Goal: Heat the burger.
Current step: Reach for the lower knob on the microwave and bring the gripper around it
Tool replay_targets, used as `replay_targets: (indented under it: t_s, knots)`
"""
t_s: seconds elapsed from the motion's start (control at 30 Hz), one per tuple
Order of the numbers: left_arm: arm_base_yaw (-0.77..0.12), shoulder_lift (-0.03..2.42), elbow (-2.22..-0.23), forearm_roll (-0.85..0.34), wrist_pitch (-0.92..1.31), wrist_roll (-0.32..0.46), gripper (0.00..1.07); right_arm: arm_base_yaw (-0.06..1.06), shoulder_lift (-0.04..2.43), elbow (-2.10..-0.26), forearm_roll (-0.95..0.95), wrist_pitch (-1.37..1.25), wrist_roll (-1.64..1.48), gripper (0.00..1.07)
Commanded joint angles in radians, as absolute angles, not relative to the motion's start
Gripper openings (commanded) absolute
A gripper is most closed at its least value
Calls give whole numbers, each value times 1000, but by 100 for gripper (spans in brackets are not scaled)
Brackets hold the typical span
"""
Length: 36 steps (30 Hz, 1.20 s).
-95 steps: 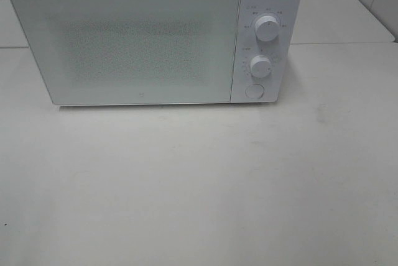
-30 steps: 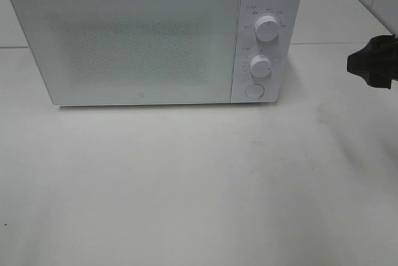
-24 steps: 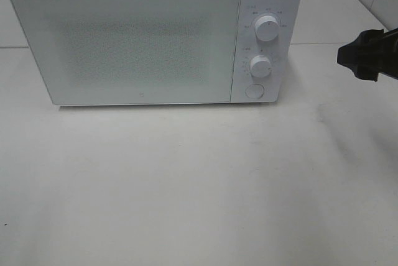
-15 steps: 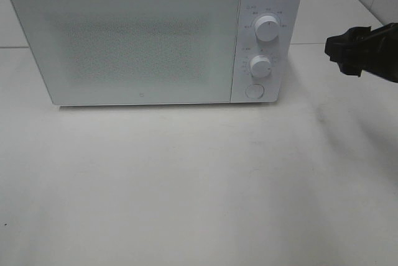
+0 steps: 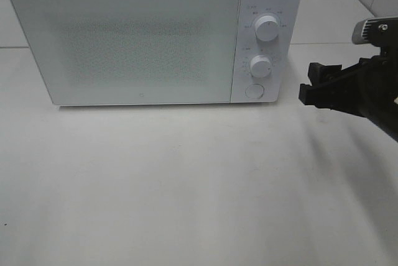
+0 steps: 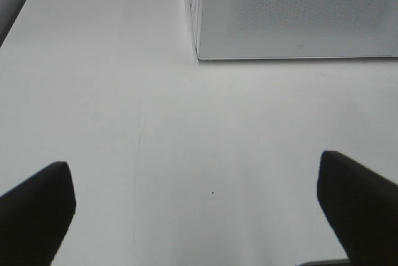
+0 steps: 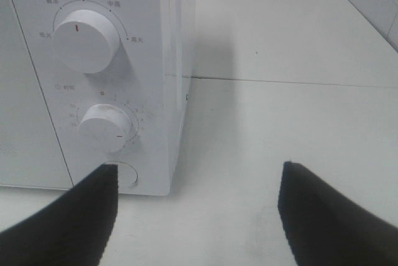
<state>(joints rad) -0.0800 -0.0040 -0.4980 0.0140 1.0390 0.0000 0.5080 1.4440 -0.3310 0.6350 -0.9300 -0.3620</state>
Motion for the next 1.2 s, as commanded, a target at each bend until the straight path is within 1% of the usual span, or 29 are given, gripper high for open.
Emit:
replay_targets:
  t_s: [0.03, 0.07, 0.1, 0.13, 0.17, 0.23, 0.27, 0.33, 0.43, 0.47, 0.6, 1.03, 1.2]
  knots:
    - [-78, -30, -496, 8, 1037, 0, 98, 602, 1487, -328, 771, -1031, -394, 71]
    - [-78, -30, -496, 8, 1037, 0, 98, 602, 1487, -328, 771, -1031, -394, 71]
    - [-78, -30, -496, 8, 1037, 0, 98, 648, 1515, -328, 805, -1066, -394, 72]
    - [-78, -30, -496, 8, 1037, 0, 98, 672, 1529, -329, 825, -1082, -394, 73]
    - [-78, -30, -496, 8, 1037, 0, 98, 672, 1529, -329, 825, -1082, -394, 73]
    - [-78, -30, -496, 8, 1037, 0, 98, 734, 1565, -329, 884, -1115, -391, 76]
    - [-78, -30, -496, 8, 1037, 0, 98, 734, 1565, -329, 884, -1115, -391, 76]
    - [-78, -30, -496, 8, 1037, 0, 98, 813, 1613, -348, 954, -1136, -391, 78]
    - [-78, -30, -496, 8, 1037, 0, 98, 832, 1626, -353, 958, -1143, -391, 78]
    - [-78, -30, -496, 8, 1037, 0, 98, 861, 1647, -360, 959, -1152, -390, 77]
    - [-78, -30, -496, 9, 1037, 0, 98, 903, 1686, -388, 980, -1163, -389, 76]
    - [-78, -30, -496, 9, 1037, 0, 98, 897, 1702, -403, 971, -1176, -354, 76]
    - [-78, -30, -496, 9, 1037, 0, 98, 897, 1765, -445, 952, -1192, -357, 76]
